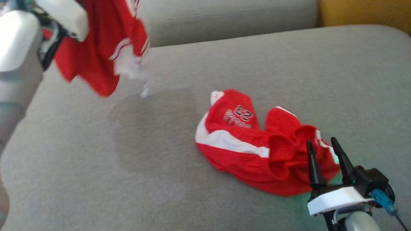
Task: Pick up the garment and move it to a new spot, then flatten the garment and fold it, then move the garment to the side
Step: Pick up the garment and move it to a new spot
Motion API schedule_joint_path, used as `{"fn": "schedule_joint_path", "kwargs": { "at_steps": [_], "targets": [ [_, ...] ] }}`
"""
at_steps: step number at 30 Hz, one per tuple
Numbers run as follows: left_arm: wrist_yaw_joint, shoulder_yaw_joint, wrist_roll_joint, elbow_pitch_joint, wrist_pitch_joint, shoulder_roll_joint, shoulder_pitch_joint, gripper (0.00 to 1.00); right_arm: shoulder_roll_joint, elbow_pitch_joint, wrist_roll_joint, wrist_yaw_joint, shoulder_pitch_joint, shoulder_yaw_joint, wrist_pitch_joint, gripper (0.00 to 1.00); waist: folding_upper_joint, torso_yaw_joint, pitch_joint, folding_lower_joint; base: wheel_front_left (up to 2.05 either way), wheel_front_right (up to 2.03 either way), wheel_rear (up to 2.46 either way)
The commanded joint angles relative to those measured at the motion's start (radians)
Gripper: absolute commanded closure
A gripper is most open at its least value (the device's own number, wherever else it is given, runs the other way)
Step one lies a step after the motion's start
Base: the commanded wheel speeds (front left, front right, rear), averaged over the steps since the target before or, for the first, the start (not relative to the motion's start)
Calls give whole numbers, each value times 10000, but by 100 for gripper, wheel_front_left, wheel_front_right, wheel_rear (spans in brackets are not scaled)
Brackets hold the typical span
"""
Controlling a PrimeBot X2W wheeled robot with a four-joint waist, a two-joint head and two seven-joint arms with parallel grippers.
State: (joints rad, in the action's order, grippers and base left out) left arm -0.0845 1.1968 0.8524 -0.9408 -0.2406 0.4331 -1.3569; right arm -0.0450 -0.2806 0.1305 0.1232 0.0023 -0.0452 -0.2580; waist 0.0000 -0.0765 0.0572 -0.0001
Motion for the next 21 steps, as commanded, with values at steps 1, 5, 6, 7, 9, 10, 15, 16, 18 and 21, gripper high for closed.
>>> {"fn": "schedule_joint_path", "kwargs": {
  "at_steps": [1,5,6,7,9,10,15,16,18,21],
  "targets": [
    [120,-366,14,-67,-120,482,-668,100,-53,353,-75,75,-190,-208,-38,0,0,592,-53,1,0,0,0],
    [213,-456,76,-593,-143,1136,-413,100,-53,458,-142,75,-301,-117,-38,0,0,1263,286,1,0,0,0],
    [209,-478,106,-677,-147,1277,-332,100,-53,471,-164,75,-325,-94,-38,0,0,1388,364,1,0,0,0],
    [221,-498,129,-751,-152,1418,-237,100,-53,474,-187,75,-352,-86,-38,0,0,1490,419,1,0,0,0],
    [276,-635,254,-817,-168,1661,-43,100,-53,472,-244,75,-384,-54,-38,0,0,1702,519,1,0,0,0],
    [296,-705,310,-814,-176,1778,64,100,-53,473,-281,75,-392,-41,-38,0,0,1807,564,1,0,0,0],
    [423,-1045,576,-634,-204,2152,844,100,-53,488,-424,75,-438,13,-38,0,0,2209,697,1,0,0,0],
    [489,-1111,597,-554,-206,2194,1058,100,-53,506,-449,75,-438,31,-38,0,0,2265,714,1,0,0,0],
    [634,-1305,702,-402,-208,2251,1627,100,-53,538,-482,75,-443,68,-38,0,0,2338,744,1,0,0,0],
    [959,-1807,1016,-191,-209,2188,2771,100,-53,556,-519,75,-457,33,-38,0,0,2336,748,1,0,0,0]
  ]
}}
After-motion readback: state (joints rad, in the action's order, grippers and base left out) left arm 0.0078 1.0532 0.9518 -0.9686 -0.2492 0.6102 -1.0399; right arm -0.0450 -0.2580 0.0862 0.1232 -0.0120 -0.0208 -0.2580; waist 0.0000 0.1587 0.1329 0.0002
